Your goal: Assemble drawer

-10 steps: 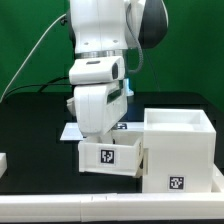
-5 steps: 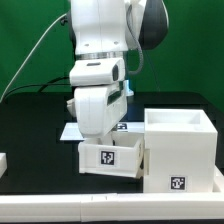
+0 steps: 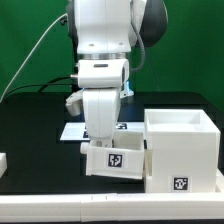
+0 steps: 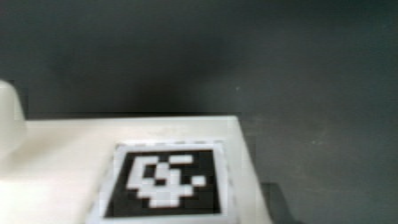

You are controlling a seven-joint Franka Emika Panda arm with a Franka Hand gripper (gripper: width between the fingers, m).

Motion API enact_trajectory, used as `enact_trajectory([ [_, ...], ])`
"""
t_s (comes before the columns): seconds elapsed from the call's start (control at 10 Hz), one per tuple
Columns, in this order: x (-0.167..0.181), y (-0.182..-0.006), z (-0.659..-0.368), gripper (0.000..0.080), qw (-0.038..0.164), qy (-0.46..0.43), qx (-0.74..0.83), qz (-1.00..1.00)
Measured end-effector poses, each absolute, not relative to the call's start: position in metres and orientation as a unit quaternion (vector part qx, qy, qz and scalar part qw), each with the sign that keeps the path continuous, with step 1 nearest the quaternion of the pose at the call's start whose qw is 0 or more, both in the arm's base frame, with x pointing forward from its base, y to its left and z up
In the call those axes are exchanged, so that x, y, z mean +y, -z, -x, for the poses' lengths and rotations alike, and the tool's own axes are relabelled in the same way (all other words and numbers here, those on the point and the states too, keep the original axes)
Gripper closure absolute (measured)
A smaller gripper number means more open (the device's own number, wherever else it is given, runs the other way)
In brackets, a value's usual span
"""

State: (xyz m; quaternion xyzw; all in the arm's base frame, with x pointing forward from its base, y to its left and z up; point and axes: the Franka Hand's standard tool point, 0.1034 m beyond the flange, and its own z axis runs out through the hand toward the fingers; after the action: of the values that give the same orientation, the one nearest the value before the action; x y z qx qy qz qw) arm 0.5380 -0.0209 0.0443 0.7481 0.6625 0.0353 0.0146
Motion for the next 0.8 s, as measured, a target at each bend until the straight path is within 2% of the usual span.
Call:
enact_trajectory([
  [0.2,-0.019,-0.044,-0.536,0.0761,0.011,-0.028,0.660,-0.751],
  [0.5,-0.016,-0.055,-0.536,0.0761,-0.001,0.006,0.659,-0.752],
  [0.8,-0.016,-0.061,-0.540,0.0761,0.002,0.005,0.661,-0.751],
])
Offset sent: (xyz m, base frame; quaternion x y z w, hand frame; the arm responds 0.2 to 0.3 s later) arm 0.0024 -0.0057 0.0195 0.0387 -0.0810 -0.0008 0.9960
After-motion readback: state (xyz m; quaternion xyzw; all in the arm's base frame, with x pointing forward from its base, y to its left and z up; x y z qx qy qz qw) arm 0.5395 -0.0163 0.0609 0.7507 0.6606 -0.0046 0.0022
